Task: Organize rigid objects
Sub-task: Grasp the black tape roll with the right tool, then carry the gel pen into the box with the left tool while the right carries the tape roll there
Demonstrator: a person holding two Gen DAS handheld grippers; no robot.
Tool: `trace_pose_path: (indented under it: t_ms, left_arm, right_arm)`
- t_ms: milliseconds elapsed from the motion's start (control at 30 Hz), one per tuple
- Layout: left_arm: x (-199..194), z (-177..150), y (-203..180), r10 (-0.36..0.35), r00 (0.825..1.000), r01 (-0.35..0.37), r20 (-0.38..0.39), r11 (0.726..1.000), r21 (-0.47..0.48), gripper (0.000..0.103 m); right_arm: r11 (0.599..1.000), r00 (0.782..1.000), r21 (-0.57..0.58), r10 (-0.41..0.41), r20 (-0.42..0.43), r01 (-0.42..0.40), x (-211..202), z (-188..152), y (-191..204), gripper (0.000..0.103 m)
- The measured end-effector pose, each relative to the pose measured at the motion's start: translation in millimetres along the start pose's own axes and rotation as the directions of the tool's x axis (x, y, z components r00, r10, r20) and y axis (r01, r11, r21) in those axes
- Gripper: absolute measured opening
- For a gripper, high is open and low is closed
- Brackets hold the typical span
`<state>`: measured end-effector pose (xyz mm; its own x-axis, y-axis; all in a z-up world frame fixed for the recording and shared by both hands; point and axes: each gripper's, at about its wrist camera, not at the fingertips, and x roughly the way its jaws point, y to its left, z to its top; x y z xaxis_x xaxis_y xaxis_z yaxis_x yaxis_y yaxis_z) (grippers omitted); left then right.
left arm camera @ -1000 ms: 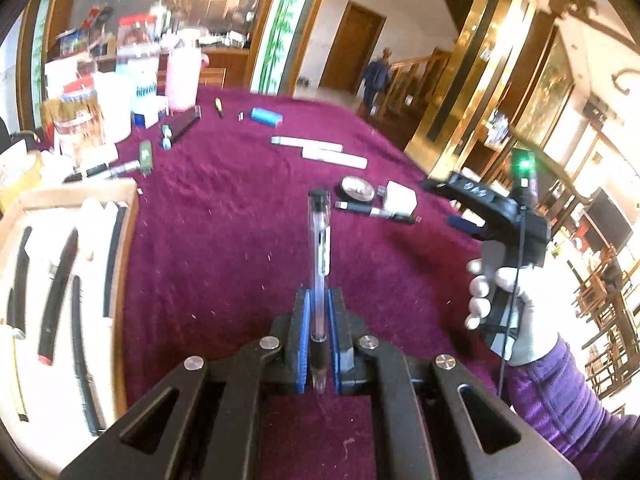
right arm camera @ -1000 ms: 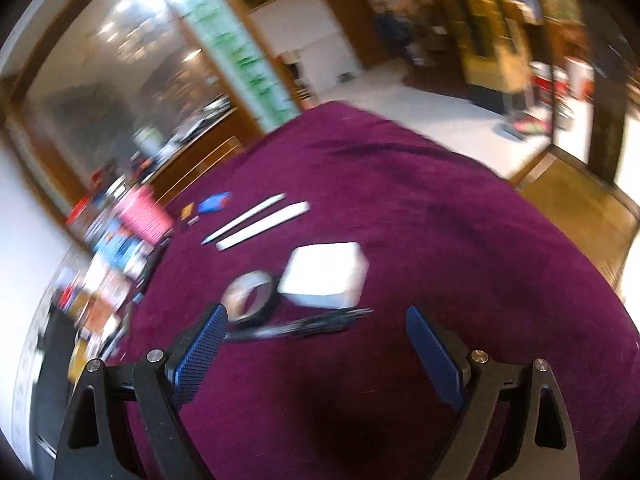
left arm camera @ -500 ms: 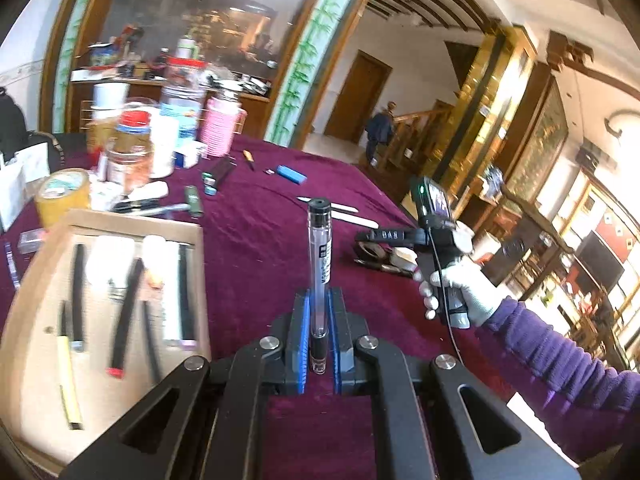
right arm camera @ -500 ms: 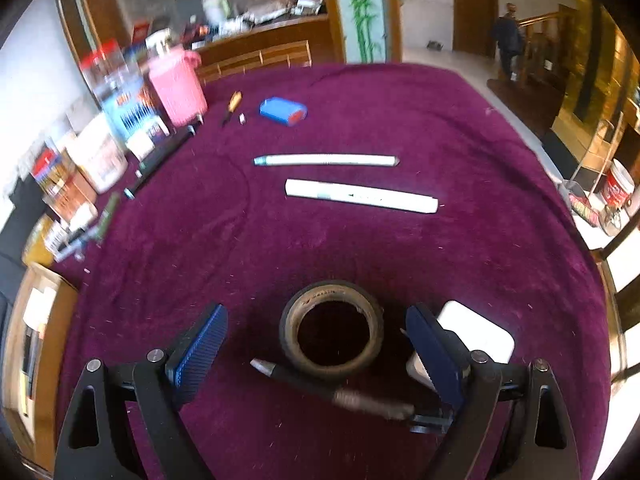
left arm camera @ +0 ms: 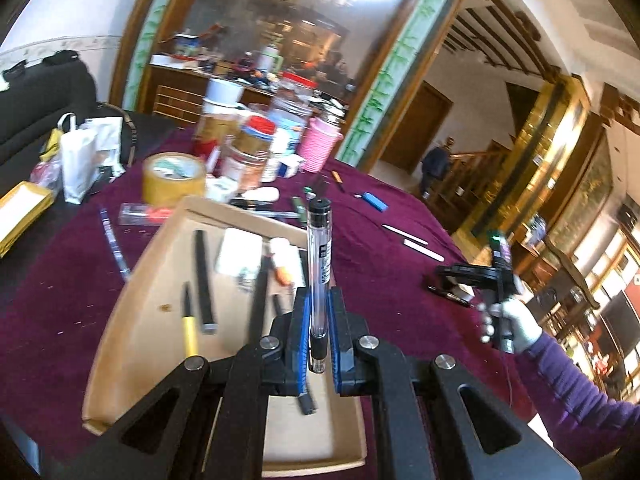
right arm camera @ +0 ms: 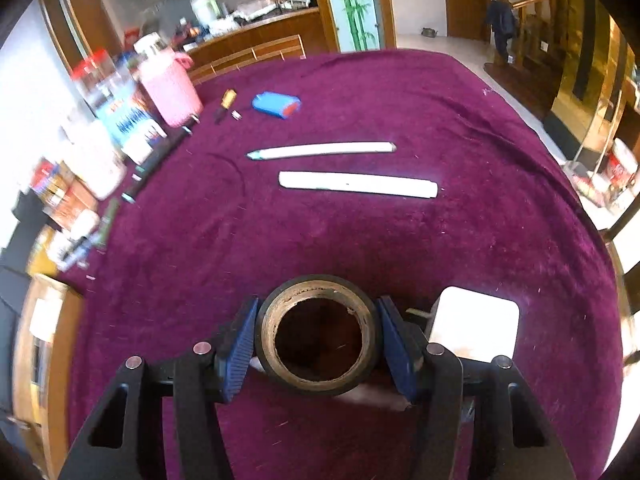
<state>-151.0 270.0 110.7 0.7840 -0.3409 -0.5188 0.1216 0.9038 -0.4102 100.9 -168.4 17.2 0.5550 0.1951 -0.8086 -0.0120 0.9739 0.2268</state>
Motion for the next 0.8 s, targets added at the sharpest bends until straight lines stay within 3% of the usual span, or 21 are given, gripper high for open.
trace_pose_path:
  t_ms: [133,300,467,567,667,800]
  left_arm:
    - [-8.2,-2.8,15.3,0.024,1.0,-0.024,-0.001,1.0,-0.016,0.009]
    - [-13.6,-10.1,31.4,0.045,0.998,-0.046,-0.038,0.998,-0.039,0.009]
    - [-15.8,-7.3,50.7,0.072,0.992,-0.078,-0.106,0.995,-0.053,0.009]
    - [-12.9,0.0,63.3,0.096,0.982,-0.105,-0.161,0.994,-0.043,0.009]
    - [-2.2,11.0,75.7,0.124,0.971,-0.132,-0.204,0.991,-0.025,0.009]
    - [23.1,22.2,87.3,0.112,0.96,-0.124,-0.258,0.992,-0.03,0.009]
  right_arm:
    - [0.996,0.995,-0.035,0.088,0.045,-0.087,-29.8,-8.6,32.8,0.062]
    - [0.965,0.975,-0.152,0.219,0.034,-0.212,-56.1,-31.6,99.7,0.062]
    - [0.891,0.927,-0.266,0.371,-0.043,-0.369,-68.1,-64.6,180.8,0.063]
    - [0.823,0.879,-0.312,0.46,-0.124,-0.474,-70.4,-89.3,229.9,0.063]
    - [0.769,0.845,-0.349,0.498,-0.197,-0.535,-64.3,-113.9,268.9,0.063]
    - [0.731,0.823,-0.377,0.498,-0.274,-0.568,-49.2,-142.3,307.7,0.063]
